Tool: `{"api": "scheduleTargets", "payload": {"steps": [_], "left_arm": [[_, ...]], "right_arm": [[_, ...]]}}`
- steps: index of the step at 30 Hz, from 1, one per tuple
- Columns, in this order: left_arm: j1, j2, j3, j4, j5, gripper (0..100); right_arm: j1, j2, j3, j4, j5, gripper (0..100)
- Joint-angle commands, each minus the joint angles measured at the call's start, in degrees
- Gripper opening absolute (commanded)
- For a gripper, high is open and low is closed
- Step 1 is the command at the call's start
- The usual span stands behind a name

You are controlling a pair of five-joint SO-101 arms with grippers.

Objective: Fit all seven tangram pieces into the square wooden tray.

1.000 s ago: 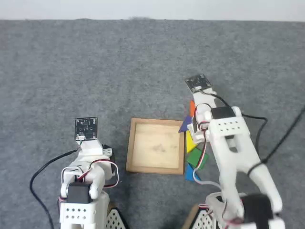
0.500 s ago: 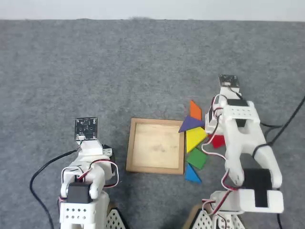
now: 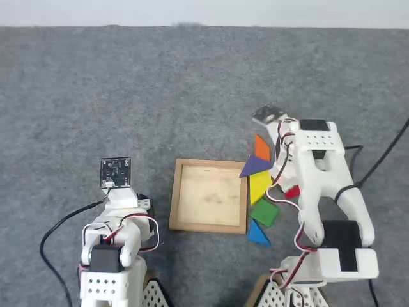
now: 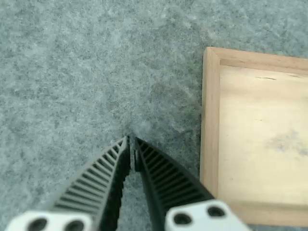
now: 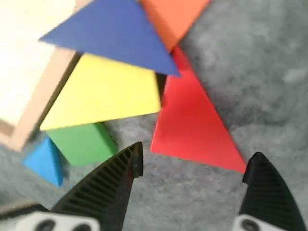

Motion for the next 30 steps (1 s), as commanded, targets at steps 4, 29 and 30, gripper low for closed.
{"api": "scheduleTargets", "payload": {"steps": [4,29,30], "left_arm": [[-0.4,-1.1,-0.7,0.1,-0.4,1],[-0.4,-1.1,-0.7,0.1,-0.4,1],[-0.4,-1.1,-0.7,0.1,-0.4,1]], "right_arm": [[-0.8,2.8,1.0,-3.3,9.1,34.3],[2.2,9.5,1.8,-6.0,24.4,34.0],[2.1,9.5,1.8,-5.8,24.6,34.0]]}}
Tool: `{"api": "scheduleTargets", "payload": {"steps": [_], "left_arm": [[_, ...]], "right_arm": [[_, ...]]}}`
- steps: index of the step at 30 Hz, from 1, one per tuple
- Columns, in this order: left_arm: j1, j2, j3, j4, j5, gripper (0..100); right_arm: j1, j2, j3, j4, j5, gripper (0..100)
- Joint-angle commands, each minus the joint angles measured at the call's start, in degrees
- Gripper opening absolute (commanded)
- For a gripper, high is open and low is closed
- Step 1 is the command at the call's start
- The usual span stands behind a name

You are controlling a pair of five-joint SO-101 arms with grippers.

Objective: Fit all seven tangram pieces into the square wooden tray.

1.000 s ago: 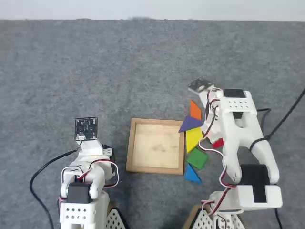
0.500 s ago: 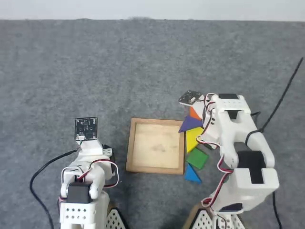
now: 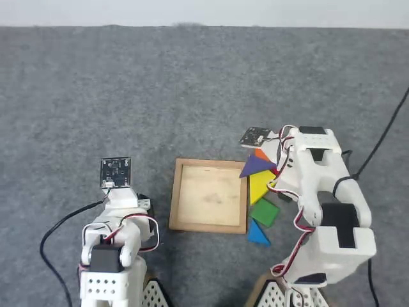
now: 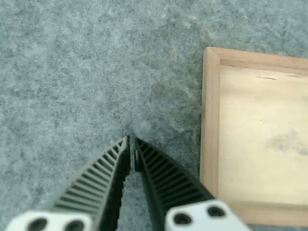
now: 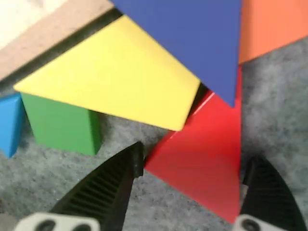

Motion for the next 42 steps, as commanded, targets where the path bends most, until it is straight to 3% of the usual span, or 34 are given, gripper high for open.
{"api": "scheduleTargets", "payload": {"steps": [1,6,12,16,22,28,36,39,42], "left_arm": [[-0.4,-1.1,-0.7,0.1,-0.4,1],[-0.4,-1.1,-0.7,0.1,-0.4,1],[-0.4,-1.1,-0.7,0.1,-0.4,1],[-0.4,-1.1,-0.7,0.1,-0.4,1],[-0.4,-1.1,-0.7,0.1,-0.4,1],[-0.4,-1.1,-0.7,0.1,-0.4,1],[-0.4,-1.1,-0.7,0.1,-0.4,1],[-0.4,-1.1,-0.7,0.1,-0.4,1],[-0.4,-1.1,-0.7,0.1,-0.4,1]], "right_arm": [[0.3,0.4,0.0,0.7,2.2,34.0],[0.4,0.4,0.6,0.5,2.7,32.0],[0.4,0.2,1.5,0.1,1.1,9.6],[0.3,-0.2,0.8,-1.7,-3.4,3.5],[0.3,-0.2,-3.5,-2.0,-14.5,0.8],[0.3,-0.2,-12.0,5.0,-23.3,0.8],[4.0,-11.9,-14.1,8.0,-24.7,0.8],[5.6,-20.7,-10.9,7.0,-28.7,0.8],[5.4,-28.2,-4.5,6.3,-26.8,0.9]]}}
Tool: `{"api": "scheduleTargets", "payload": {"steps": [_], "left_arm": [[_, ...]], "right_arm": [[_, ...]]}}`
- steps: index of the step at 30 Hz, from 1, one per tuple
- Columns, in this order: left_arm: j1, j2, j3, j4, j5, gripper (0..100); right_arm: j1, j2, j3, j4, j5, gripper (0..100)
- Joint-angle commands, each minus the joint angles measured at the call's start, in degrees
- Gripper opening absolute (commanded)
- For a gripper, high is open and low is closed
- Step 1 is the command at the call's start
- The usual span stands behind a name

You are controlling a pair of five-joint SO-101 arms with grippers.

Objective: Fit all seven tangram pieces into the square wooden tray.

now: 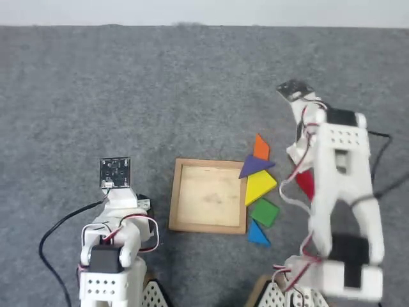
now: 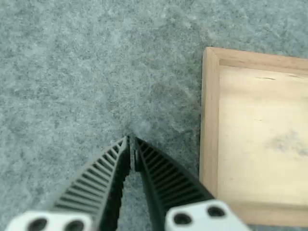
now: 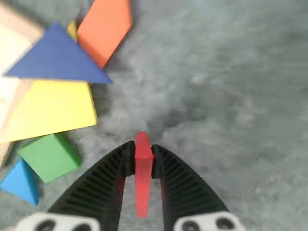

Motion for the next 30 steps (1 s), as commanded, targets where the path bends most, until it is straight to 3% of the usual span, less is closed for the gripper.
{"api": "scheduleTargets", "payload": {"steps": [1,10,15,18,21,25,30], "left_arm": [[-0.4,-1.1,-0.7,0.1,-0.4,1],[-0.4,-1.1,-0.7,0.1,-0.4,1],[-0.4,-1.1,-0.7,0.1,-0.4,1],[-0.4,-1.1,-0.7,0.1,-0.4,1],[-0.4,-1.1,-0.7,0.1,-0.4,1],[-0.4,-1.1,-0.7,0.1,-0.4,1],[-0.4,-1.1,-0.7,0.1,-0.4,1]], "right_arm": [[0.5,-10.9,6.2,-1.1,1.9,1.0],[3.6,-10.0,16.1,-12.1,0.4,2.8],[3.4,-5.9,14.6,-12.1,0.0,0.9],[2.2,-7.9,9.9,-10.0,-4.4,0.9],[-3.0,-9.4,2.3,-2.2,-7.9,0.9],[-16.0,-9.0,-7.6,5.6,-17.0,0.9],[-30.0,-3.0,-11.6,4.0,-22.6,0.9]]}}
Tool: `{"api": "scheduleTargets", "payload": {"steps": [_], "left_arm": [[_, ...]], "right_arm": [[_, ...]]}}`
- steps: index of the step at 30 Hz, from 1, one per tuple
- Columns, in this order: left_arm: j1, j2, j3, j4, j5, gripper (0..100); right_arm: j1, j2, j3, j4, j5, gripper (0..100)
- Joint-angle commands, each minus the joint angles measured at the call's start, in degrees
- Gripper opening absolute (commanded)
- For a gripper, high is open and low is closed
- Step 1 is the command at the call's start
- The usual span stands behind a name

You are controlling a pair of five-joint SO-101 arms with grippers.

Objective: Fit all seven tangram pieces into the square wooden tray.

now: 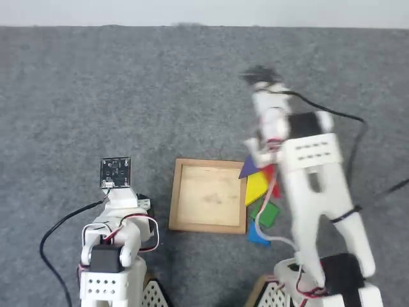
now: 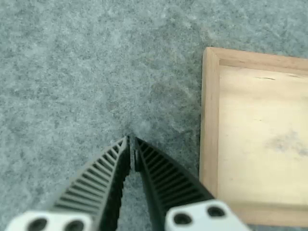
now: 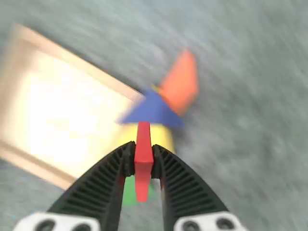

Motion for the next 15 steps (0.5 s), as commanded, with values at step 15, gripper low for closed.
{"api": "scheduleTargets", "payload": {"steps": [15], "left_arm": [[-0.4,-1.1,-0.7,0.1,-0.4,1]], "right_arm": [[-23.9,17.9,-4.6,-16.0,-12.4,1.0]]}}
